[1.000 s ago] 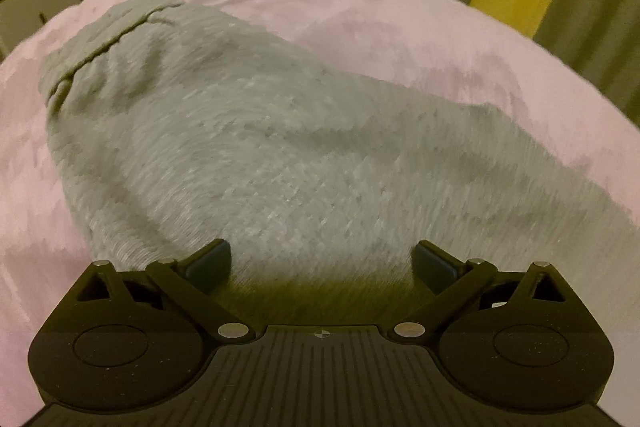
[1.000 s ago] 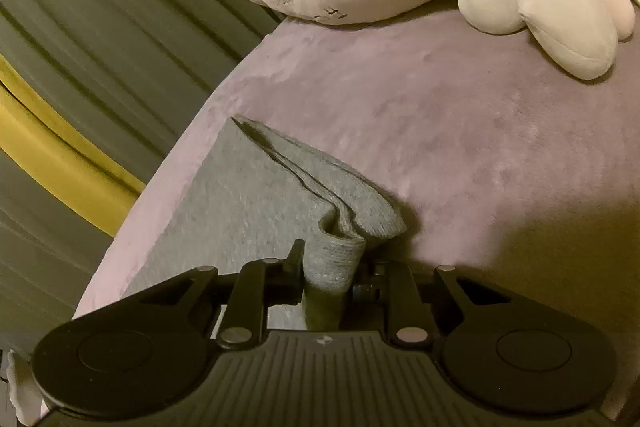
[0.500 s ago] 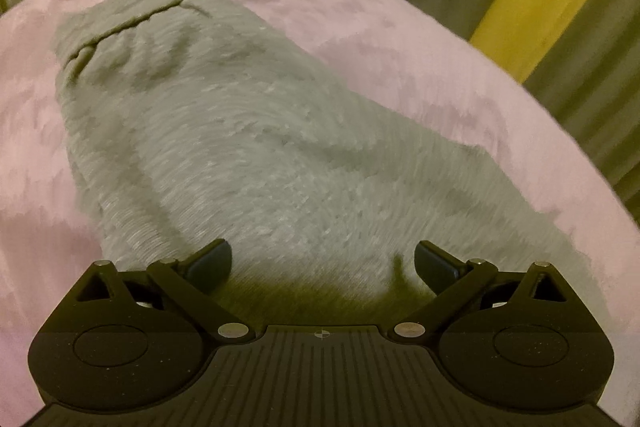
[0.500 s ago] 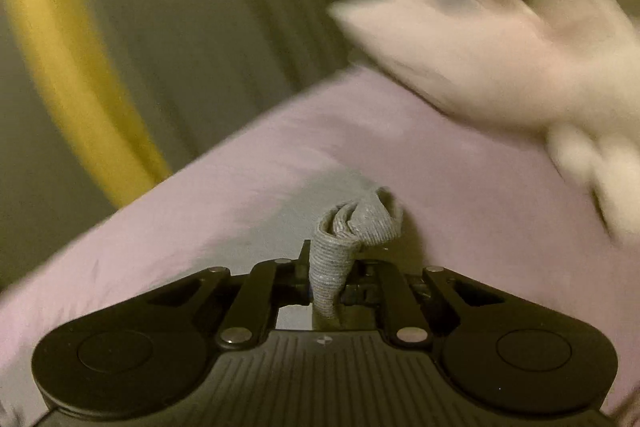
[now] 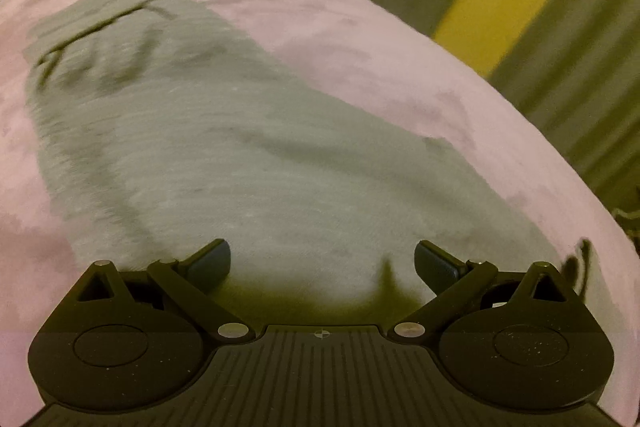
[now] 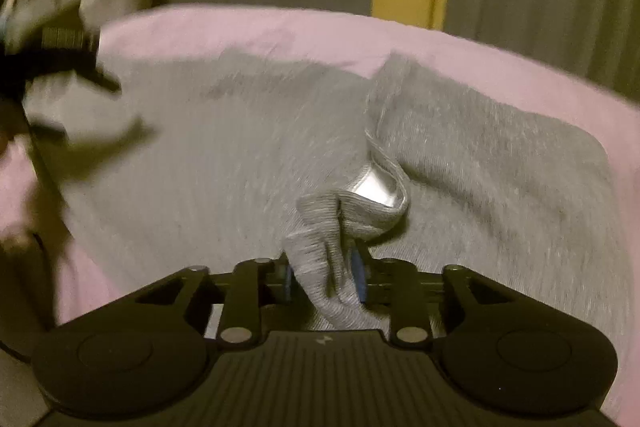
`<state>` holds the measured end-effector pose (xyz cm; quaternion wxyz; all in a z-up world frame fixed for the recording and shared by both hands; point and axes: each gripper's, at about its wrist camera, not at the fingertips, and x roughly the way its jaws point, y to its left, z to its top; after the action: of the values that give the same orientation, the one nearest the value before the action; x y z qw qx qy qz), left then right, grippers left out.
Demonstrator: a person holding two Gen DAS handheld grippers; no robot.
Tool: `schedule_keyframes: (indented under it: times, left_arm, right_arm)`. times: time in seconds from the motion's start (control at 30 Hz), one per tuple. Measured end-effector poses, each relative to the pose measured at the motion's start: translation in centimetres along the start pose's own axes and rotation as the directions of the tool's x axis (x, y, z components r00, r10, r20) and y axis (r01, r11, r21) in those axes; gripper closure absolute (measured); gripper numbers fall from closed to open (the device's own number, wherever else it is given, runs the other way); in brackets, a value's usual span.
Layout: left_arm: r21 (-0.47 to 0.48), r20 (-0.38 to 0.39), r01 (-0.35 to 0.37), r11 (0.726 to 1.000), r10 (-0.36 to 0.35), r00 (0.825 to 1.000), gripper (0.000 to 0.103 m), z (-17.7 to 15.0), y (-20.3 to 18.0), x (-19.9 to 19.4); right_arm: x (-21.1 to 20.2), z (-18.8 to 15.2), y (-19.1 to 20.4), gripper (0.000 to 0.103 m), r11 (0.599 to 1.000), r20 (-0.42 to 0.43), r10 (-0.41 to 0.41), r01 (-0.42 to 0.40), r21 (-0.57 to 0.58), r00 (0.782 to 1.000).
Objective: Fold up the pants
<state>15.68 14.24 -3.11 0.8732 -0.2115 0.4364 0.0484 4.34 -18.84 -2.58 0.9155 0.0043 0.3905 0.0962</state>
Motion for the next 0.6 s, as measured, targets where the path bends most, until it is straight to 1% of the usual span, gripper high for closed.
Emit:
schedule_keyframes:
  times: [0.07, 0.1, 0.13, 0.17, 0.2, 0.23, 0.27, 0.3, 0.37, 0.4, 0.43, 0.5, 0.57, 0.6]
  left_arm:
    - [0.064, -0.023, 0.044, 0.997, -0.043, 0.999, 0.002, -0.3, -1.3, 0.1]
    - [0.094, -0.039, 0.073, 0.993, -0.070, 0.997, 0.002, -0.6, -2.1, 0.2]
    - [0.123, -0.060, 0.113, 0.986, -0.106, 0.993, 0.002, -1.0, -3.0, 0.1]
    - [0.150, -0.084, 0.170, 0.974, -0.159, 0.984, 0.002, -1.5, -4.1, -0.1]
    - [0.169, -0.108, 0.224, 0.960, -0.208, 0.972, 0.002, -2.1, -5.0, -0.3]
    - [0.186, -0.140, 0.279, 0.942, -0.256, 0.957, 0.002, -2.8, -6.0, -0.4]
    - [0.201, -0.184, 0.335, 0.920, -0.301, 0.936, 0.002, -3.6, -7.2, -0.3]
    - [0.207, -0.221, 0.372, 0.905, -0.327, 0.919, 0.002, -4.3, -8.0, -0.1]
    - [0.208, -0.305, 0.423, 0.882, -0.352, 0.885, 0.002, -6.1, -9.7, 0.6]
    - [0.207, -0.348, 0.443, 0.872, -0.357, 0.867, 0.002, -6.9, -10.4, 1.1]
    - [0.203, -0.383, 0.455, 0.867, -0.357, 0.852, 0.002, -7.6, -10.9, 1.5]
    - [0.187, -0.426, 0.478, 0.859, -0.367, 0.827, 0.002, -8.7, -11.6, 2.2]
    - [0.187, -0.430, 0.491, 0.851, -0.379, 0.820, 0.002, -9.2, -12.1, 2.2]
    - [0.178, -0.433, 0.504, 0.845, -0.392, 0.812, 0.002, -9.3, -12.2, 2.2]
  right_arm:
    - [-1.7, 0.0, -2.0, 0.054, 0.991, 0.020, 0.049, -0.051, 0.127, 0.999]
    - [-2.8, -0.1, -3.1, 0.049, 0.980, 0.047, 0.057, -0.065, 0.189, 0.997]
    - [-4.1, -0.6, -4.0, 0.039, 0.966, 0.080, 0.065, -0.083, 0.246, 0.995]
    - [-5.1, -1.1, -4.8, 0.032, 0.947, 0.112, 0.073, -0.104, 0.303, 0.991]
    - [-6.3, -1.9, -5.6, 0.030, 0.922, 0.138, 0.073, -0.120, 0.368, 0.988]
    - [-7.4, -2.8, -6.4, 0.029, 0.885, 0.170, 0.086, -0.154, 0.439, 0.982]
    - [-8.1, -3.5, -7.1, 0.027, 0.839, 0.212, 0.106, -0.201, 0.506, 0.972]
    - [-8.9, -4.6, -8.0, 0.024, 0.773, 0.256, 0.109, -0.244, 0.585, 0.961]
    - [-9.4, -5.3, -9.2, 0.022, 0.685, 0.291, 0.102, -0.279, 0.673, 0.951]
    - [-9.5, -5.7, -9.4, 0.022, 0.660, 0.286, 0.098, -0.277, 0.698, 0.953]
    - [-9.8, -6.0, -9.3, 0.022, 0.647, 0.268, 0.090, -0.261, 0.716, 0.959]
    - [-10.4, -6.3, -8.7, 0.022, 0.646, 0.252, 0.082, -0.244, 0.724, 0.964]
    - [-10.8, -6.4, -8.7, 0.020, 0.652, 0.239, 0.073, -0.228, 0.723, 0.968]
    - [-11.1, -6.7, -8.4, 0.018, 0.651, 0.232, 0.068, -0.219, 0.727, 0.970]
